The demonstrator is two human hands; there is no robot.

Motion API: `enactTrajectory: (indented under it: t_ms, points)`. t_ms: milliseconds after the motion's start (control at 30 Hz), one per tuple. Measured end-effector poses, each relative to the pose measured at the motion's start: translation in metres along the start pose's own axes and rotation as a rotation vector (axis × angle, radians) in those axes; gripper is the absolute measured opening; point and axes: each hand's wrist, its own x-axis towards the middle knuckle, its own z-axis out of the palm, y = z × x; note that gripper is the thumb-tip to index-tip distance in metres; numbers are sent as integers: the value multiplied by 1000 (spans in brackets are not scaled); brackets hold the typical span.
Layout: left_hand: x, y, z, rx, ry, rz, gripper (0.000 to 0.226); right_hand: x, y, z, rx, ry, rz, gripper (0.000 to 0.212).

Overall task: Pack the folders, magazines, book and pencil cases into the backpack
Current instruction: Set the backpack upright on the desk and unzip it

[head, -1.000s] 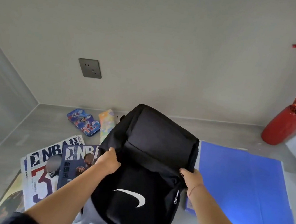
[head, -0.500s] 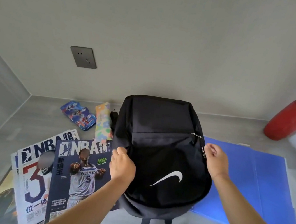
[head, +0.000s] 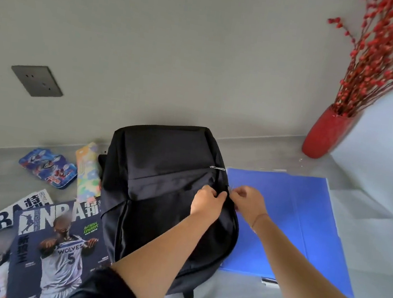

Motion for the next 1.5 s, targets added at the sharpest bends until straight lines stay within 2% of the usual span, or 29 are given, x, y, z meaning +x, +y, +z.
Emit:
enactTrajectory:
  t_ms: [67,133,300,400,467,633,833,900,1033,1167,1267,1400,1500]
  points:
    - [8,7,7,-27,26,-54,42,-1,4,-5,92,-73,22,17]
    - [14,14,11,-13,30,-47,41,-2,7,-10,163,-130,22,18]
    - [21,18,14,17,-16,-10,41,-3,11,-18,127,-211,-3,18]
    - [24,14,7,-30,-59,-13,33,-1,15,-17,231,-217,-17,3]
    - [24,12,3,-73,-84,-2,28,2,15,-14,266,-224,-33,14]
    - [19,10,3,-85,-84,-12,23,9,13,-9,280,-165,-15,7]
    - [20,12,6,-73,21,-29,38,-4,18,-20,353,-268,162,16]
    - [20,16,7,-53,36,-32,39,-15,20,-23,472,-312,232,20]
    - [25,24,0,-38,88,-40,43,-59,30,-29,789,-452,493,26]
    - [26,33,-2,-61,76,-44,47,-113,43,-22,980,-567,680,26]
    - [10,27,-2,101,-46,-3,47,-121,42,-15,1036,-506,718,20]
    - [-23,13,-4,595,-292,-23,51,-121,37,-12,1067,-442,702,13]
    - [-44,6,-2,698,-368,-11,43,-130,36,-5,1083,-433,704,12]
